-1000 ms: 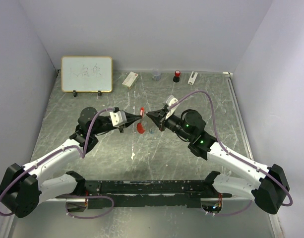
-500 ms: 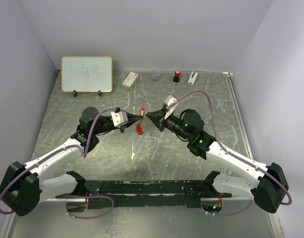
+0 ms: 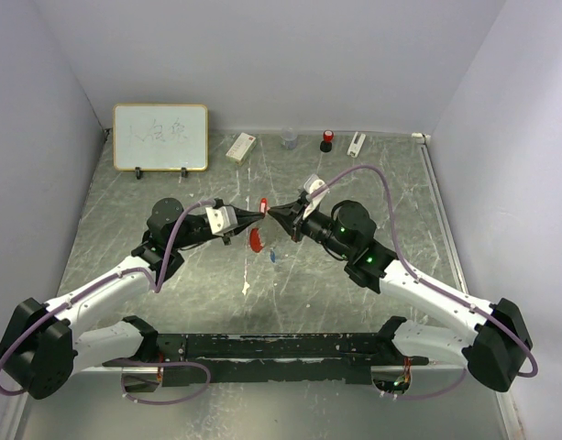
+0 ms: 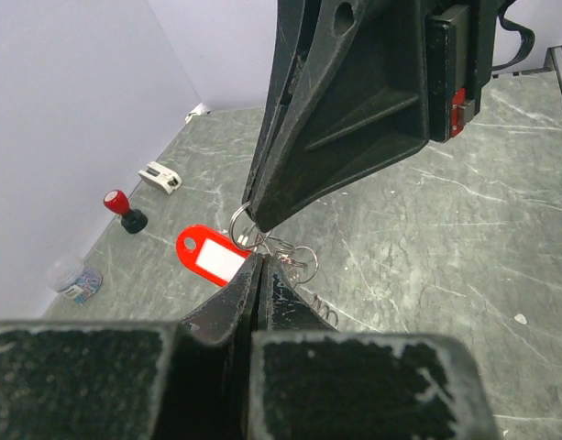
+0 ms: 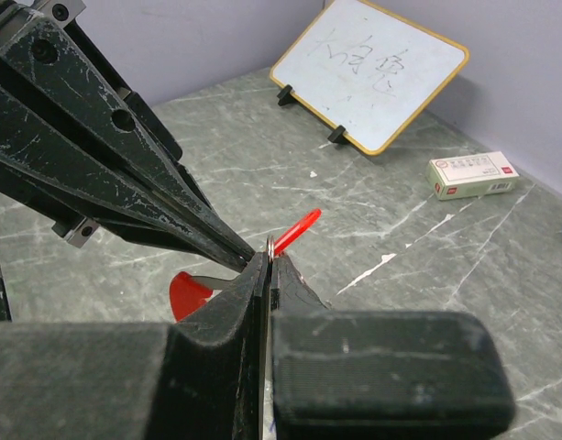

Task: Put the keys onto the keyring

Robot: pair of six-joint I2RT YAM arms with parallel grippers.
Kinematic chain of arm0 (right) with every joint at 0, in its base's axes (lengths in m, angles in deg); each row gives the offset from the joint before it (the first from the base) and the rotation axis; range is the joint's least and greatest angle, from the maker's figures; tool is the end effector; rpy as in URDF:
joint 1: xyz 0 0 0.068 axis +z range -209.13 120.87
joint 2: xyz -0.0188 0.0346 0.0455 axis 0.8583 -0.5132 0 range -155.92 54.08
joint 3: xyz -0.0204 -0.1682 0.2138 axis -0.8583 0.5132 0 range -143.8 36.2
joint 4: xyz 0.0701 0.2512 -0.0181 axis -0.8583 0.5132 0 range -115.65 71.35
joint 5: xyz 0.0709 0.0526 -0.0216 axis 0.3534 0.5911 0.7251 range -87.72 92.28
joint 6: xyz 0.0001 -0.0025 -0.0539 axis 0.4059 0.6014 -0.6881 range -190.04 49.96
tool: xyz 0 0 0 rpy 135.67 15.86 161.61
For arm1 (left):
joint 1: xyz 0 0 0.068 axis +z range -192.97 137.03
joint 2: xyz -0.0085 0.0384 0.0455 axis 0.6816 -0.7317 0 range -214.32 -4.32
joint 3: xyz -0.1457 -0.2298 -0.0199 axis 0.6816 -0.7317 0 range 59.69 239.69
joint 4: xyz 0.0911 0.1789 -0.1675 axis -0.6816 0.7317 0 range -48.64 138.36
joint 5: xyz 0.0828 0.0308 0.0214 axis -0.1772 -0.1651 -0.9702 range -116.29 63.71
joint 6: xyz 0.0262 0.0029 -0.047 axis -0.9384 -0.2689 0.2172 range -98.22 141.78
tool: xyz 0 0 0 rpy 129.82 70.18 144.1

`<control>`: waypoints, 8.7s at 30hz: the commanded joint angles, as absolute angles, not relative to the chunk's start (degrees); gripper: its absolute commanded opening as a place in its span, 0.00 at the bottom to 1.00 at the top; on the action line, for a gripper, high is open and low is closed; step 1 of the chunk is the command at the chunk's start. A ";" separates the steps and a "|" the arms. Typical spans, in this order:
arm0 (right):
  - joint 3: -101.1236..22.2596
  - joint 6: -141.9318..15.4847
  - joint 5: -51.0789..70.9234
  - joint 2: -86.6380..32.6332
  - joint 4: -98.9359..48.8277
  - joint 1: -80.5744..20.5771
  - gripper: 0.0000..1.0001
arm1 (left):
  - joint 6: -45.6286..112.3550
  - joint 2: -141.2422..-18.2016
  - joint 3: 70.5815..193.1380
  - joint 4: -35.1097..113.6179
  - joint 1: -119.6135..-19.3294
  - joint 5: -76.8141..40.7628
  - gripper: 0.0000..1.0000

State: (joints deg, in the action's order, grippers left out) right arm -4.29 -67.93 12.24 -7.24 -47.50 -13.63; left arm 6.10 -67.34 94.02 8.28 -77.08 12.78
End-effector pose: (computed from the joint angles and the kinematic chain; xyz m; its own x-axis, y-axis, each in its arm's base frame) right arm 0.1728 0.1846 0.3160 -0.0178 0.0337 -0.9993 -0.8236 0.5662 0.0337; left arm 0.1904 -0.1561 0.2916 0.3192 0.0372 -0.9469 0.9030 0.2913 0.3159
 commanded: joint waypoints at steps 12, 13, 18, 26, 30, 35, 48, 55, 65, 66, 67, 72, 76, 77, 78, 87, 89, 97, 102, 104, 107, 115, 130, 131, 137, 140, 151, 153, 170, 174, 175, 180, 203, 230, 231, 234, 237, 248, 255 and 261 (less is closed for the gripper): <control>-5.94 -67.07 13.18 -7.47 -50.06 -13.03 0.00 | 5.04 -67.66 95.58 4.14 -77.60 10.08 0.07; -5.90 -67.05 13.11 -7.46 -50.08 -13.00 0.00 | 5.07 -67.62 95.55 4.04 -77.60 9.93 0.07; -5.88 -66.96 13.04 -7.46 -50.00 -12.91 0.00 | 5.15 -67.61 95.45 3.66 -77.60 9.92 0.07; -5.88 -66.96 13.09 -7.36 -49.75 -12.87 0.00 | 5.00 -67.29 95.21 3.24 -77.54 9.02 0.07; -6.00 -66.96 13.21 -7.29 -49.31 -12.72 0.00 | 4.83 -67.25 95.11 2.80 -77.56 8.57 0.07; -5.90 -66.87 13.27 -7.08 -49.04 -12.80 0.00 | 4.49 -67.20 94.93 2.61 -77.69 8.00 0.07; -7.21 -67.24 12.76 -6.92 -45.94 -12.72 0.00 | 2.62 -66.59 94.63 3.29 -78.12 5.89 0.07; -11.76 -67.66 11.84 -7.81 -37.05 -12.76 0.00 | 1.71 -66.15 94.72 4.37 -78.32 5.43 0.07; -19.12 -66.90 14.20 -11.04 -23.96 -12.76 0.00 | 0.61 -65.54 94.98 5.35 -78.80 3.94 0.07; -19.62 -66.92 14.68 -11.12 -22.96 -12.70 0.00 | 0.54 -65.46 94.94 5.33 -78.82 3.68 0.07; -20.17 -66.83 14.98 -11.31 -21.94 -12.73 0.00 | 0.52 -65.34 94.87 5.26 -78.79 3.42 0.07; -23.03 -66.53 15.45 -11.77 -17.15 -12.78 0.00 | 0.04 -65.15 94.93 5.00 -78.87 2.87 0.07; -25.87 -66.18 14.74 -12.96 -11.99 -12.70 0.00 | -0.43 -65.42 95.15 4.89 -78.97 3.28 0.07; -26.77 -66.13 14.64 -13.50 -10.80 -12.71 0.00 | -0.64 -65.48 95.30 4.99 -79.01 3.36 0.07; -27.73 -66.06 14.48 -13.73 -9.65 -12.69 0.00 | -0.89 -65.61 95.49 5.26 -79.08 3.37 0.07; -35.42 -63.98 13.56 -18.56 0.62 -12.73 0.00 | -2.88 -66.06 96.08 7.17 -80.10 2.25 0.07; -37.35 -63.47 13.13 -19.96 3.24 -12.73 0.00 | -3.65 -65.91 96.10 7.70 -80.37 1.64 0.07; -41.88 -61.48 13.09 -23.87 9.87 -12.81 0.00 | -5.21 -65.23 96.30 9.11 -81.39 -0.12 0.07; -43.90 -60.83 12.63 -25.84 12.41 -12.97 0.00 | -5.71 -64.58 96.52 9.73 -81.88 -0.59 0.07; -44.37 -60.82 12.56 -26.15 12.99 -12.94 0.00 | -5.77 -64.34 96.58 9.87 -82.06 -0.73 0.07; -44.15 -60.64 12.36 -26.00 12.72 -13.03 0.00 | -5.90 -64.13 96.44 9.90 -82.25 -1.17 0.07; -44.57 -60.94 11.88 -27.13 12.99 -12.99 0.00 | -6.17 -64.34 96.69 9.79 -82.45 -1.91 0.07; -42.28 -60.90 6.50 -22.33 8.46 -12.99 0.21 | -3.87 -65.89 96.52 7.69 -82.69 -4.86 0.07; -41.80 -60.90 6.19 -21.40 7.56 -13.03 0.26 | -3.80 -65.98 96.52 7.66 -82.67 -4.93 0.07; -37.47 -61.78 4.30 -15.41 0.47 -13.00 0.37 | -3.37 -66.07 96.69 7.38 -82.76 -5.69 0.07; -33.20 -62.58 3.54 -11.25 -4.81 -12.99 0.37 | -3.04 -65.93 96.74 7.04 -82.78 -5.39 0.07; -5.21 -70.29 5.32 3.28 -38.55 -13.19 0.33 | -3.27 -65.38 98.59 8.73 -82.95 -1.75 0.07; -2.78 -71.23 6.56 3.54 -41.97 -13.24 0.33 | -3.14 -65.05 98.75 8.79 -82.95 -0.54 0.07; 3.73 -73.10 17.72 1.25 -58.54 -15.96 0.33 | -3.47 -62.33 101.47 14.51 -82.96 7.34 0.07; 4.89 -69.56 21.71 0.28 -62.84 -18.30 0.32 | -2.88 -61.07 100.82 13.94 -82.95 7.72 0.07; 5.17 -68.26 22.84 -0.10 -64.07 -18.83 0.32 | -2.74 -60.95 100.75 14.00 -82.92 7.85 0.07; 6.93 -62.01 26.83 -2.87 -72.20 -20.98 0.30 | -2.13 -60.55 100.65 13.16 -82.91 8.70 0.07; 8.36 -41.84 34.22 -14.32 -93.78 -25.20 0.25 | -0.98 -61.84 100.47 10.70 -82.96 9.97 0.07; 6.78 -36.69 36.53 -21.02 -102.73 -25.36 0.22 | 0.51 -62.99 100.14 8.07 -82.93 11.41 0.07; 6.76 -36.46 36.68 -21.25 -103.26 -25.37 0.22 | 0.54 -63.13 100.18 7.93 -82.96 11.42 0.07; 6.36 -36.03 37.11 -21.90 -103.85 -25.37 0.19 | 0.60 -63.31 100.20 7.81 -82.96 11.34 0.07; 6.34 -35.47 37.47 -22.75 -105.17 -25.33 0.19 | 0.56 -63.57 100.27 7.76 -82.94 11.29 0.07; 6.10 -34.43 37.64 -24.27 -108.09 -25.64 0.03 | 0.69 -64.30 99.99 6.88 -82.90 11.14 0.07; 6.83 -35.91 35.77 -23.02 -106.23 -25.70 0.00 | 0.45 -64.39 100.06 7.32 -82.94 10.32 0.07; 6.59 -41.63 34.81 -18.72 -97.43 -25.68 0.00 | 0.60 -64.99 100.48 7.89 -82.95 8.69 0.07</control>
State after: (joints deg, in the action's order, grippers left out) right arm 7.60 -36.87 35.91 -22.39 -101.83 -25.43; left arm 0.37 -64.37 99.50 9.63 -82.57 9.50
